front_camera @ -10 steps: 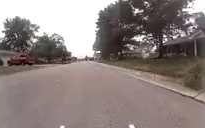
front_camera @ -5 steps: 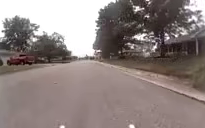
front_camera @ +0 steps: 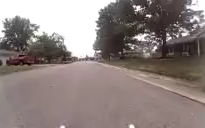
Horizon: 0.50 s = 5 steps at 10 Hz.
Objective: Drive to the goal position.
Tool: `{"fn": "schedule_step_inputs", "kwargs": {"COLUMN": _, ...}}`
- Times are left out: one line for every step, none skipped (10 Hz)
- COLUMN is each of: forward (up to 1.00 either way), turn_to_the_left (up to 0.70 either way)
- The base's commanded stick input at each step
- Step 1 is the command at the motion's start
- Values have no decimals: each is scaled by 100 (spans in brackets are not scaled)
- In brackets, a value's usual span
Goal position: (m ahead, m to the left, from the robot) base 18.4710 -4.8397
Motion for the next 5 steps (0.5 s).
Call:
{"fn": "schedule_step_inputs", "kwargs": {"forward": 50, "turn_to_the_left": 0}}
{"fn": "schedule_step_inputs", "kwargs": {"forward": 50, "turn_to_the_left": 0}}
{"fn": "schedule_step_inputs", "kwargs": {"forward": 50, "turn_to_the_left": 0}}
{"fn": "schedule_step_inputs", "kwargs": {"forward": 50, "turn_to_the_left": 0}}
{"fn": "schedule_step_inputs", "kwargs": {"forward": 50, "turn_to_the_left": 0}}
